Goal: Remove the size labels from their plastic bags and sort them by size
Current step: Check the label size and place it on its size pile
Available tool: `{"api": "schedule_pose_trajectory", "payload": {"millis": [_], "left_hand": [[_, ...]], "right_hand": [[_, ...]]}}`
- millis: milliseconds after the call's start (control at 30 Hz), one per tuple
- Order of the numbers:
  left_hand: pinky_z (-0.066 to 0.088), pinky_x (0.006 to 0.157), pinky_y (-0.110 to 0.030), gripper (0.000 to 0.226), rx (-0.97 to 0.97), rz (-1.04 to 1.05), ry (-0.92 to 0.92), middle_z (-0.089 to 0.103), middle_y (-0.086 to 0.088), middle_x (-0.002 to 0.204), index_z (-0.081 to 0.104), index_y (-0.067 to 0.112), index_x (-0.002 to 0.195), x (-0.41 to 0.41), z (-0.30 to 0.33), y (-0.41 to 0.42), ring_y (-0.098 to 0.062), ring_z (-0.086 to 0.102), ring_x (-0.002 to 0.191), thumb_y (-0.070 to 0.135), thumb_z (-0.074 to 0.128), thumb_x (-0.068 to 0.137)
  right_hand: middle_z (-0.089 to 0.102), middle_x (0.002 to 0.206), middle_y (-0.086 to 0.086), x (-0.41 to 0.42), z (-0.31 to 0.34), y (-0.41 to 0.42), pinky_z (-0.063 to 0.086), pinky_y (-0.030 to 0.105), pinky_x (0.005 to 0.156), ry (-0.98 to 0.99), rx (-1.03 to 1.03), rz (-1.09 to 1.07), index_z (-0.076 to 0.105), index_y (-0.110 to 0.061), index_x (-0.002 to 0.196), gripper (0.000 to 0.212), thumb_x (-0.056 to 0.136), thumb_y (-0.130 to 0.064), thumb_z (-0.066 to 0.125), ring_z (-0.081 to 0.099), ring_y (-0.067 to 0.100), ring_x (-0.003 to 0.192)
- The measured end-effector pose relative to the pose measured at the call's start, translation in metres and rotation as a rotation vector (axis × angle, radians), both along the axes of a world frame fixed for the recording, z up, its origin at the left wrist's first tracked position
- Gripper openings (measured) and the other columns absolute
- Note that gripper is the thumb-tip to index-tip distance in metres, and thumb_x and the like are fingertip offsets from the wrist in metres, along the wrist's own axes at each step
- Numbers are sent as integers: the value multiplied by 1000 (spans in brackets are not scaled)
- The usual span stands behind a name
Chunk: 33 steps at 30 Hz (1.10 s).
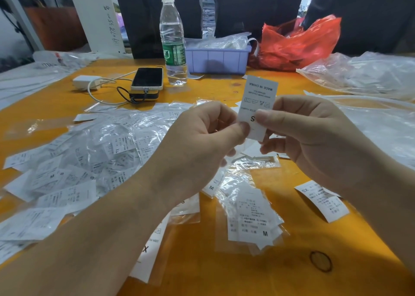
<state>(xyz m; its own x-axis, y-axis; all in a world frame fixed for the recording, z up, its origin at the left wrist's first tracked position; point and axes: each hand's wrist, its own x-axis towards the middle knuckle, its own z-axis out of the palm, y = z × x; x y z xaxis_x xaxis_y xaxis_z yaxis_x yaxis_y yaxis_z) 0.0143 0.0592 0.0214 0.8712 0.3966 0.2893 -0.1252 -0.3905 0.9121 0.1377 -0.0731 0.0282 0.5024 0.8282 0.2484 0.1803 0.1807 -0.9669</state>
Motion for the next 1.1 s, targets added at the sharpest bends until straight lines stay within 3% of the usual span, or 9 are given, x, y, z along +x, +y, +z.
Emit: {"api": "schedule_pose_trajectory", "payload": {"millis": [100,200,300,533,933,1100], "left_hand": [[50,55,-18,9,-1,2,0,69,9,71,65,16,86,0,1,0,-4,62,62,22,63,92],[52,56,-20,9,-20,0,1,68,9,71,66,15,86,-1,1,0,-6,62,63,20,63,92],[54,57,-24,9,-141,-24,13,68,5,72,67,13,87,-1,2,2,-9,61,64,19,62,91],[55,56,-25,11,-372,-123,61,70,-2,79,69,11,92,0,2,0,-13,62,65,18,61,90],[55,57,-24,9,-413,-54,21,69,1,78,69,13,94,1,3,1,-11,62,64,16,61,91],[55,57,-25,10,-383,-81,38,71,-1,78,69,13,92,2,1,2,-11,63,64,20,63,87]], "right_hand": [[72,87,16,1,3,0,51,25,60,34,42,-50,72,-19,66,13,77,-21,66,56,18,67],[72,83,11,-2,1,0,50,24,59,9,45,-73,73,-19,64,12,76,-23,73,55,15,65],[73,77,1,-7,-1,1,51,24,61,3,54,-140,74,-21,64,11,71,-30,74,56,13,64],[73,75,-1,-10,-2,2,52,23,62,25,59,-221,76,-22,64,13,67,-34,71,55,10,63],[70,80,1,-6,-3,2,52,24,62,39,-31,-79,76,-20,68,9,66,-27,72,57,10,65],[74,82,0,-5,-2,2,52,21,61,41,29,-188,77,-17,71,12,68,-28,72,57,7,63]]}}
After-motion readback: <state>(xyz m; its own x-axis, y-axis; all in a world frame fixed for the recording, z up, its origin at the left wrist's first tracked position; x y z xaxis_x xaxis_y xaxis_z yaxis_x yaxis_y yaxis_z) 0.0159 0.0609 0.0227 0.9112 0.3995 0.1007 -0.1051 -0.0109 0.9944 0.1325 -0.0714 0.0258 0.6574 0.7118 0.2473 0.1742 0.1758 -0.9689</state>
